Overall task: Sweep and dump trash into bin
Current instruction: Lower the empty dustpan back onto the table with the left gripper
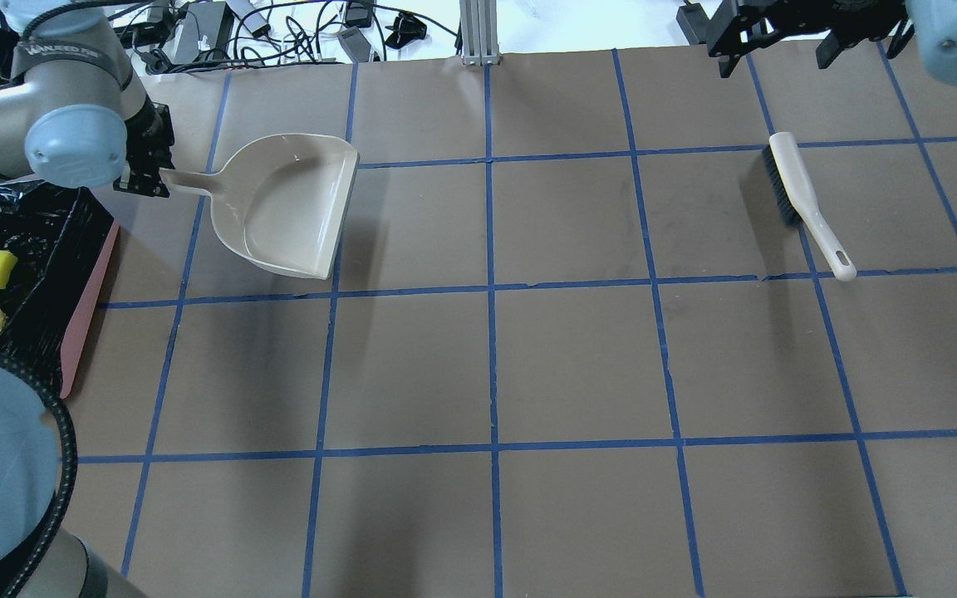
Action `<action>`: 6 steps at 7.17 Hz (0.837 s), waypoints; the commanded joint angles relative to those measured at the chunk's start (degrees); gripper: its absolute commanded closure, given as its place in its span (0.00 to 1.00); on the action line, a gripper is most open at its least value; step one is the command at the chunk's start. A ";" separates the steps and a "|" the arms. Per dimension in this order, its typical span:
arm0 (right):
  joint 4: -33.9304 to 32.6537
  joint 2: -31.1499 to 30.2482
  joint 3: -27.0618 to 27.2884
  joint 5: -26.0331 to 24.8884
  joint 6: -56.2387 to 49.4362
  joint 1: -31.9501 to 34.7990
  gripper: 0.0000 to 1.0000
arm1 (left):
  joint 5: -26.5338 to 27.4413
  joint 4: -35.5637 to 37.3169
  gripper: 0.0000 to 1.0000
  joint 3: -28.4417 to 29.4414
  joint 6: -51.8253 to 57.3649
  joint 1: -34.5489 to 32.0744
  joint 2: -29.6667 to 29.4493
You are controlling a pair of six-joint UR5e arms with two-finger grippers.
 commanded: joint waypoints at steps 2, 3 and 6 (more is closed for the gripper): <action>0.14 -0.09 0.56 -0.05 -0.09 -0.20 0.00 | 0.68 5.61 1.00 -0.02 -3.66 -0.77 -4.25; 0.23 -0.18 0.56 0.12 -0.09 -0.20 0.00 | 0.85 6.15 1.00 0.07 -3.66 -1.21 -4.52; -0.03 -0.09 0.73 0.65 0.09 -0.29 0.00 | 0.94 6.59 1.00 0.69 -4.88 -2.26 -5.66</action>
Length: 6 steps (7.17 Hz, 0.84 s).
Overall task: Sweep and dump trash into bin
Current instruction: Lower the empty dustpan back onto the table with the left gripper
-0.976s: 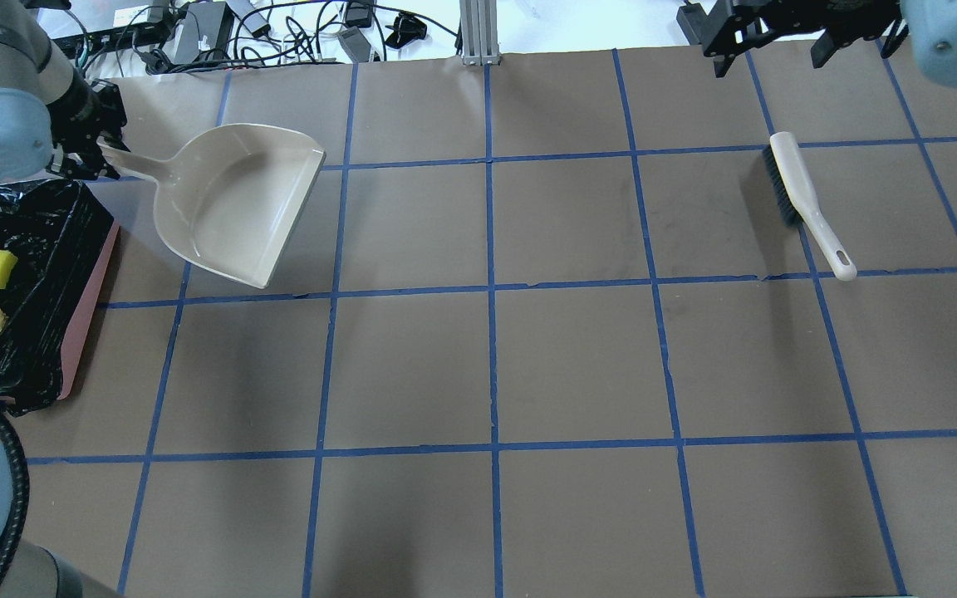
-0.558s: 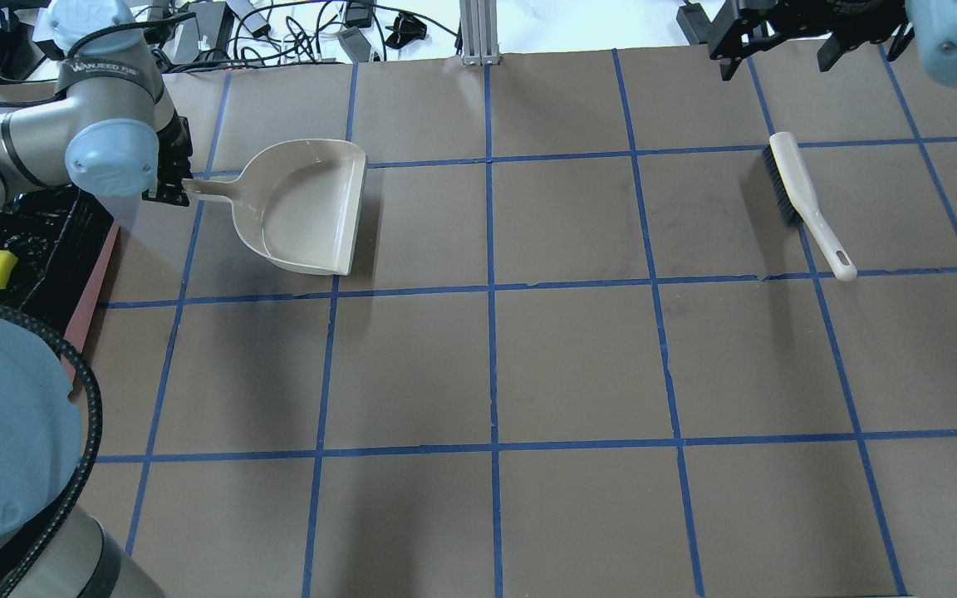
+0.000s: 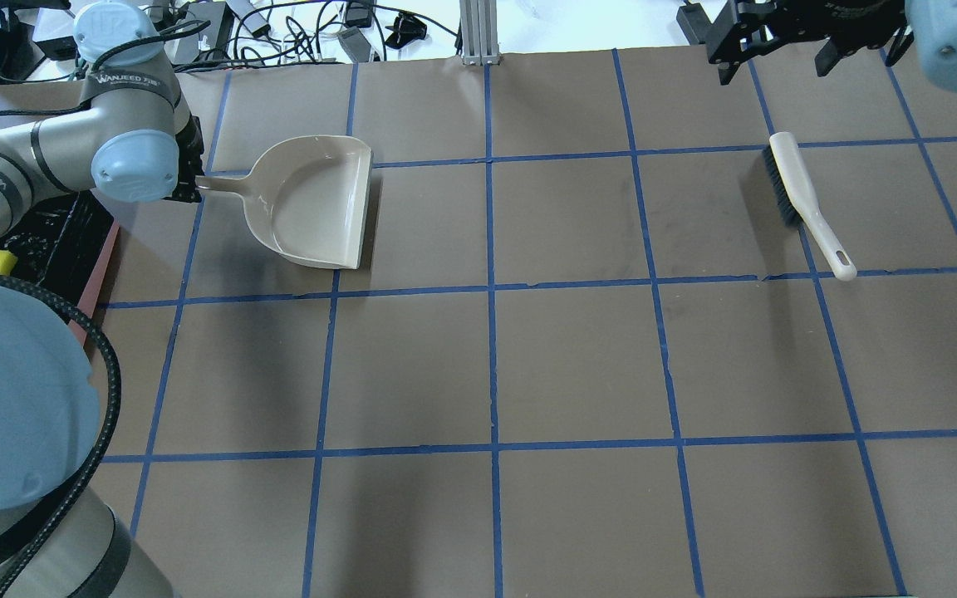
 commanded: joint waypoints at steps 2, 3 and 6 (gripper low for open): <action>0.10 -0.40 0.03 0.06 -0.03 0.05 0.00 | 0.07 2.23 1.00 0.23 -1.86 -1.55 -1.63; 0.18 -0.32 0.03 0.06 -0.03 0.06 0.00 | 0.16 2.32 1.00 0.23 -1.77 -1.65 -1.72; 0.18 -0.32 0.12 -0.03 -0.12 0.06 0.00 | 4.62 2.85 0.23 0.14 -1.77 -1.74 -1.72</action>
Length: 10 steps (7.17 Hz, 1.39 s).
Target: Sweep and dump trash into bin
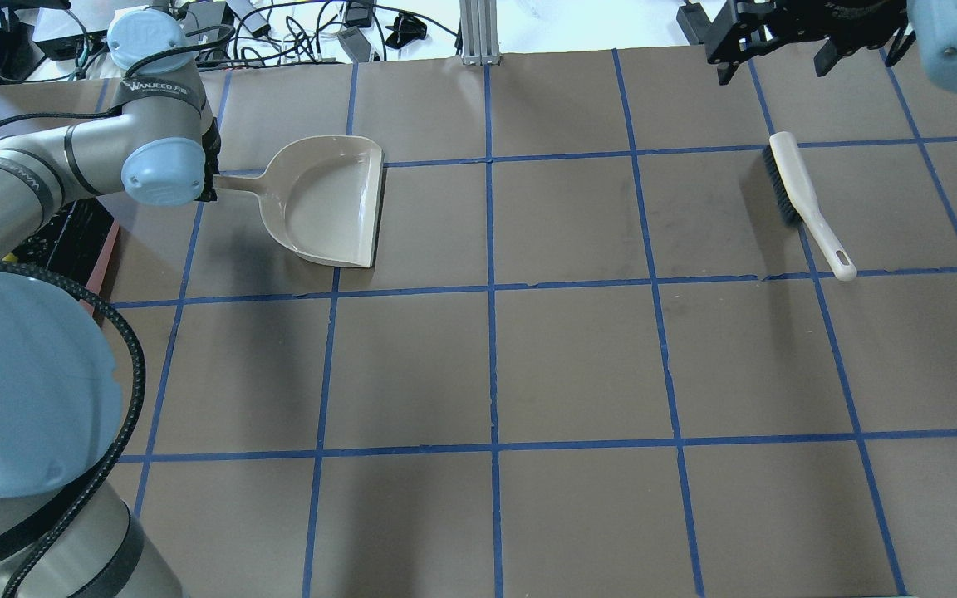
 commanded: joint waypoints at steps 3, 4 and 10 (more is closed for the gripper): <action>-0.21 0.06 0.12 0.17 -0.01 0.01 0.00 | 2.17 0.13 0.09 -0.39 -3.03 -3.79 0.99; 0.05 -0.12 0.21 -0.43 -0.01 0.01 0.00 | 1.91 -0.13 0.06 -0.22 0.19 -4.68 2.39; 1.02 -0.12 0.30 -0.44 0.42 0.01 0.00 | -15.04 -8.79 0.00 0.31 45.11 -8.83 18.73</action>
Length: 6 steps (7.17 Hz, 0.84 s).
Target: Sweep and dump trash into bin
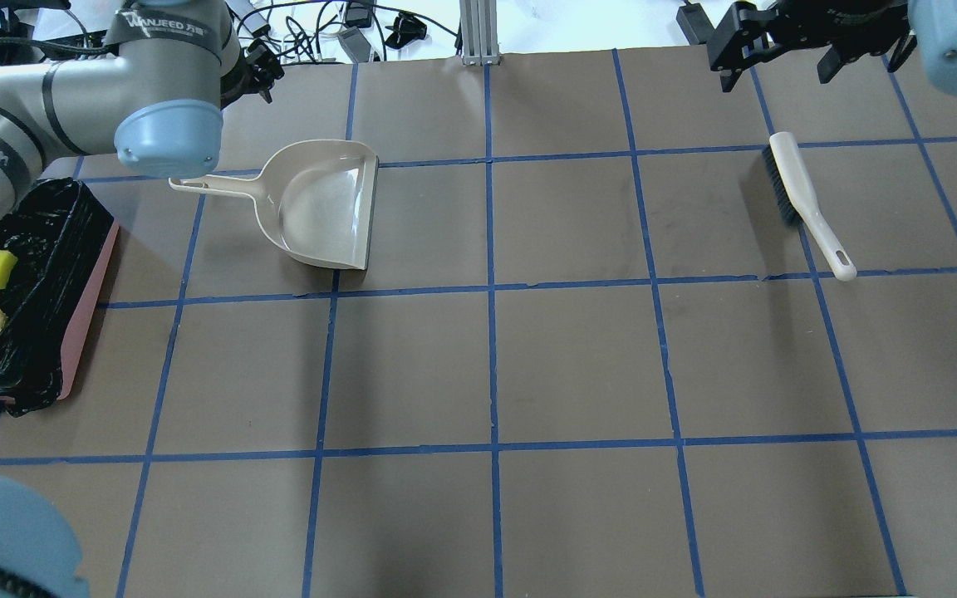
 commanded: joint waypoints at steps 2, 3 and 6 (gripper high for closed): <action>-0.03 -0.17 -0.31 0.74 5.94 0.56 0.00 | -8.85 -16.28 0.00 0.99 28.13 0.05 8.48; -0.03 -0.17 -0.31 0.83 9.47 0.91 0.00 | -8.94 -21.78 0.00 1.34 28.14 -0.38 11.46; 0.23 0.09 -0.14 1.00 12.40 2.85 0.00 | -9.03 -32.99 0.00 0.73 29.11 -2.23 15.70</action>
